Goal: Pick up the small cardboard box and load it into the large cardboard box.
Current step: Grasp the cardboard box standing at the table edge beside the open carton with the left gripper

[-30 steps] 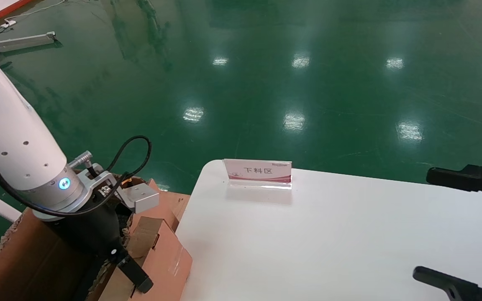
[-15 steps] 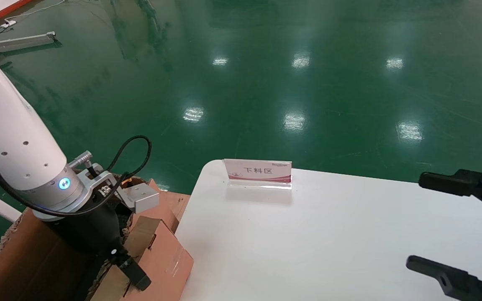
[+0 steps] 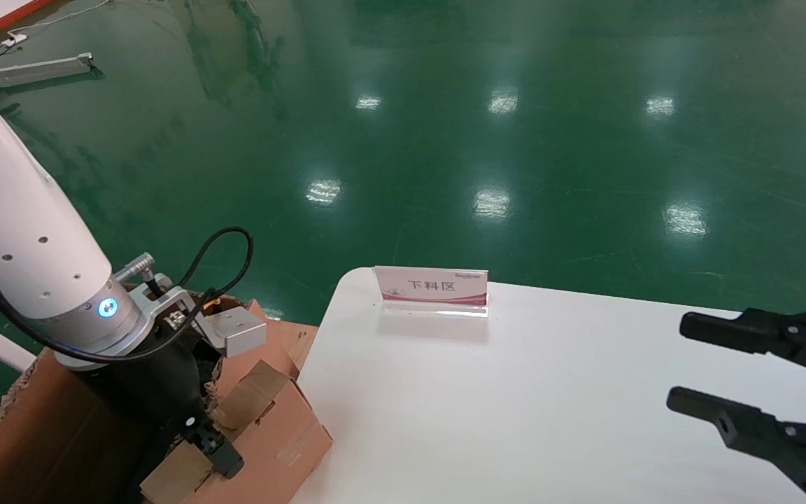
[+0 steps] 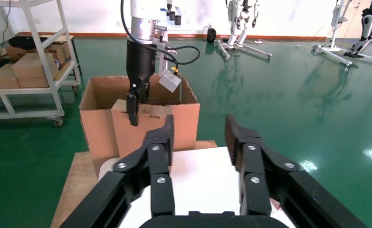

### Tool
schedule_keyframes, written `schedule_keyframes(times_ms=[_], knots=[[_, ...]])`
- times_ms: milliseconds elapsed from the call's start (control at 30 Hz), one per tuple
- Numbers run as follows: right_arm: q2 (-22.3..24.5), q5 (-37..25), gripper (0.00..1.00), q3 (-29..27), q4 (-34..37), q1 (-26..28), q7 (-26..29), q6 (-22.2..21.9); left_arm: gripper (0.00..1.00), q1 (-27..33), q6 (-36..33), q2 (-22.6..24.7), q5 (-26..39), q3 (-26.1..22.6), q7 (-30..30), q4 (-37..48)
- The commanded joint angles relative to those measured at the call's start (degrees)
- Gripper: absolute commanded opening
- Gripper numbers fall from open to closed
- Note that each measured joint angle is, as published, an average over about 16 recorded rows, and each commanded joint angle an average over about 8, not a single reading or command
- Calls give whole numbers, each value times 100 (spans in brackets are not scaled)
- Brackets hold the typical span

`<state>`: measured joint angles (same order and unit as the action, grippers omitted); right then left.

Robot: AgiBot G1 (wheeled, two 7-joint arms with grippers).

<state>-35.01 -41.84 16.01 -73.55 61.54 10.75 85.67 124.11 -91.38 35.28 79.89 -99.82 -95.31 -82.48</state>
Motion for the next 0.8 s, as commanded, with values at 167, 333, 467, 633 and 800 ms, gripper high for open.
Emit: schedule_keyframes(times_ms=[167,333,467,633,800], knots=[[0,0,100,0,0,0,0,0,0,249,-79,22,-42,153,26,-4],[0,0,100,0,0,0,0,0,0,858,-297,30,-110,441,67,-49],[0,0,100,0,0,0,0,0,0,1350,-455,8,-124,724,106,-104],[0,0,100,0,1,0,0,0,0,1801,-587,-62,-54,1127,199,-156],[0,0,100,0,1,0,0,-1,0,2151,-674,-183,128,1507,365,-190]])
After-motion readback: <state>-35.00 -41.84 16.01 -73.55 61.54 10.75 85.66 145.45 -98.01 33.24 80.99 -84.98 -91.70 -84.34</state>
